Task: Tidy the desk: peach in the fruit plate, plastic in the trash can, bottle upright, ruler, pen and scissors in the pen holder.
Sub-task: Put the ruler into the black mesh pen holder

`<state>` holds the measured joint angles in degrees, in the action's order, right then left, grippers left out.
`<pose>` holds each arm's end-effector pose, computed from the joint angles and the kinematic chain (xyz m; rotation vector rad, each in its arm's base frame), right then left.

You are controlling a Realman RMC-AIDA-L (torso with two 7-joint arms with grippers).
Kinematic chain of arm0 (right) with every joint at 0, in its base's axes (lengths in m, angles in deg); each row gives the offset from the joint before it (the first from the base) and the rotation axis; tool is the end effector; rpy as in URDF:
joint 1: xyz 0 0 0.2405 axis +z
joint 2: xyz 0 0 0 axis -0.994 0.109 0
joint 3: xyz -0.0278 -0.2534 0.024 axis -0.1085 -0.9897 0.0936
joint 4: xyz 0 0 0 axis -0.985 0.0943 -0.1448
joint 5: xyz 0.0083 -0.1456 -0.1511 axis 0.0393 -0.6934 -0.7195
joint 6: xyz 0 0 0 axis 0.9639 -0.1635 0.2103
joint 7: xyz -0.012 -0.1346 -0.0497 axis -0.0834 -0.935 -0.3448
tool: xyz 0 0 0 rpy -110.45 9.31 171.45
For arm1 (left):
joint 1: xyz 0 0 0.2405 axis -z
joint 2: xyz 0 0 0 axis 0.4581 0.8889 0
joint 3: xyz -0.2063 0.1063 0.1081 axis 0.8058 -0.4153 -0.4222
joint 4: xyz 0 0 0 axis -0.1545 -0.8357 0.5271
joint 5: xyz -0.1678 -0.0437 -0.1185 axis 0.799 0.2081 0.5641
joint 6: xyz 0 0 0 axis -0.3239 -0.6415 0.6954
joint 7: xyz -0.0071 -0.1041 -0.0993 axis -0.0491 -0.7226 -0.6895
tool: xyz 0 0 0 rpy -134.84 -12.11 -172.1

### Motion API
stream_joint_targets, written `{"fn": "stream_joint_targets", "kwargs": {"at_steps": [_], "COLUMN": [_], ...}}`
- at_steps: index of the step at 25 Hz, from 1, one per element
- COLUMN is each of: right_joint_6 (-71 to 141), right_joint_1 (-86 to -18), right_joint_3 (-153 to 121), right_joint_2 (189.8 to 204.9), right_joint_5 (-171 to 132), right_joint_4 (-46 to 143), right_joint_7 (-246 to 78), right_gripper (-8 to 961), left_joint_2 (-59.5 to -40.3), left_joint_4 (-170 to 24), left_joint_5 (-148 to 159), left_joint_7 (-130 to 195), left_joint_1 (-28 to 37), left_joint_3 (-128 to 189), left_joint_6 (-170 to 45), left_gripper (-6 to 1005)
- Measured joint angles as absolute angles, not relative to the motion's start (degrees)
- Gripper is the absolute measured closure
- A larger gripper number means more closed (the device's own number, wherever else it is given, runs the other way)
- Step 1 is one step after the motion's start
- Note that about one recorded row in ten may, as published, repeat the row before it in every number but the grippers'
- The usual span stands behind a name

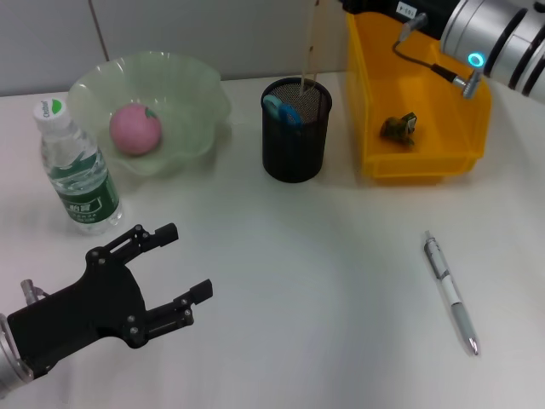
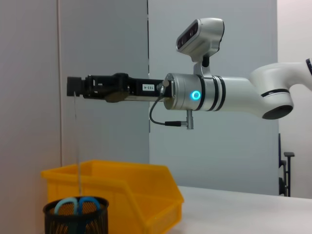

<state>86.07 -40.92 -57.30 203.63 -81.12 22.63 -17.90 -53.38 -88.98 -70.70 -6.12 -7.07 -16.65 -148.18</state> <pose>0.1807 0.4458 0.0205 -2.1545 0.5280 1.0019 -0.2876 0.2540 -0.0370 -2.5270 -0.2245 -1.0013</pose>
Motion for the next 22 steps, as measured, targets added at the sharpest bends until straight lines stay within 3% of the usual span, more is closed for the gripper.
{"fn": "stream_joint_targets", "kwargs": {"at_steps": [22], "right_joint_6": [79.6], "right_joint_1": [-35.4], "right_joint_3": [-57.6], "right_joint_2": [204.24], "right_joint_5": [-78.0], "right_joint_4": [35.5], "right_joint_7": [-30.6], "right_gripper": [480], "left_joint_2": [-53.3], "left_joint_4": [-88.7], "left_joint_5": [-71.0], "left_joint_7": [-6.1], "left_joint_1": [-8.2], "left_joint_3": [-17.1], "left_joint_6": [-148.5], "left_gripper": [170]}}
